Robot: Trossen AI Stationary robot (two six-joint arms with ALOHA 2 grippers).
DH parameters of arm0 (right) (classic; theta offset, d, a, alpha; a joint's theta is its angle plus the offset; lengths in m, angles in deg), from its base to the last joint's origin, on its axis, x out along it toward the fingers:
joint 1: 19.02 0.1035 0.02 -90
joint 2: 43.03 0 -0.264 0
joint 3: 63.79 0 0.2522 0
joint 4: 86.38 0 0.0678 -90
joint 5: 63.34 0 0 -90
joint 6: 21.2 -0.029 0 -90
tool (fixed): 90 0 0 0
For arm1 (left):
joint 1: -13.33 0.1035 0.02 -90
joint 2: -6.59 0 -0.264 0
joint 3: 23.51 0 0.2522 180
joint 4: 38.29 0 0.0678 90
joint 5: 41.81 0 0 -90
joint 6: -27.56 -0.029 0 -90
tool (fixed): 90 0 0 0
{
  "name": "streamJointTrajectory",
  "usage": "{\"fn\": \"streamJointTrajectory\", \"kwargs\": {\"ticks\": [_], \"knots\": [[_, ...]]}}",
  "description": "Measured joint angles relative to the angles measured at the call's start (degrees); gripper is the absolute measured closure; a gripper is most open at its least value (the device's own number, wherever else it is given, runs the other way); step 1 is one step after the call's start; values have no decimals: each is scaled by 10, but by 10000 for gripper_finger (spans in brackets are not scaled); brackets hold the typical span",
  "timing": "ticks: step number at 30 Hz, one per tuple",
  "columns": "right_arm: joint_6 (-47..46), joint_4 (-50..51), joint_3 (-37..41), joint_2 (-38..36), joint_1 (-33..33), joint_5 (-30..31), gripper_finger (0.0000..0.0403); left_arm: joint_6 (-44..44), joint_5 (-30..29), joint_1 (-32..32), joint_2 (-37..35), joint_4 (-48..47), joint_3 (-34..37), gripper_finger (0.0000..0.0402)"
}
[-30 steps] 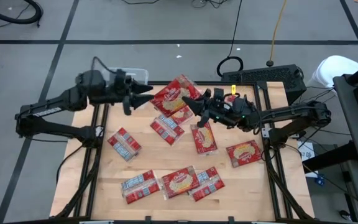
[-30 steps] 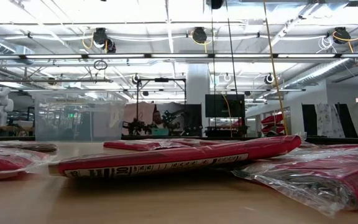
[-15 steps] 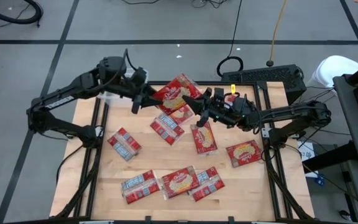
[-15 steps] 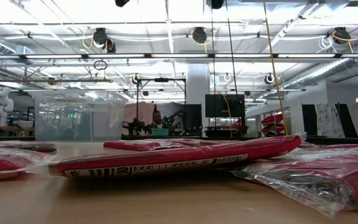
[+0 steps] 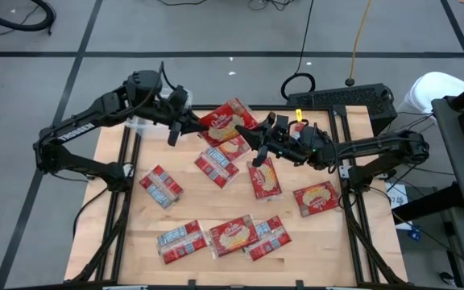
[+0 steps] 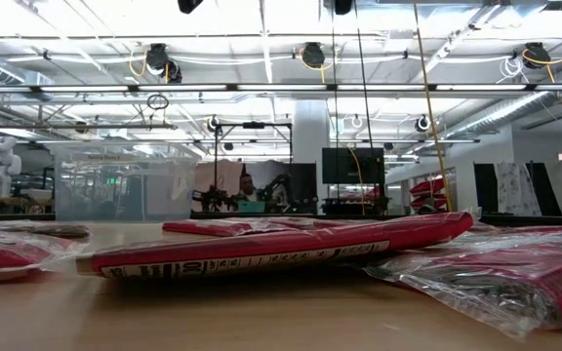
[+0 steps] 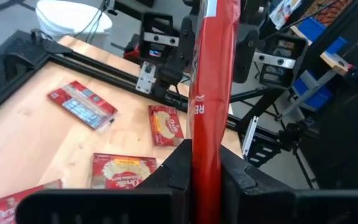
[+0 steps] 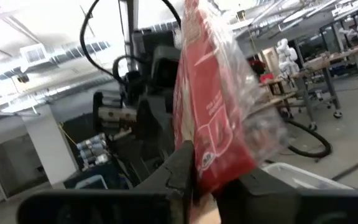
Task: Sort popcorn bags into baskets
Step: Put the popcorn pack into the transparent bin
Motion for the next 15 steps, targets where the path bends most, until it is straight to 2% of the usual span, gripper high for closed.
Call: {"fn": "streamJointTrajectory", "kwargs": {"ticks": [4,9,15], "knots": [[0,59,0,-20,0,1,311,-21,0,18,-17,-20,0,376],[-23,202,0,-57,-10,13,257,-62,-7,59,-38,-68,0,381],[-53,361,0,-107,-33,18,234,-98,-31,109,-50,-108,-17,366]]}}
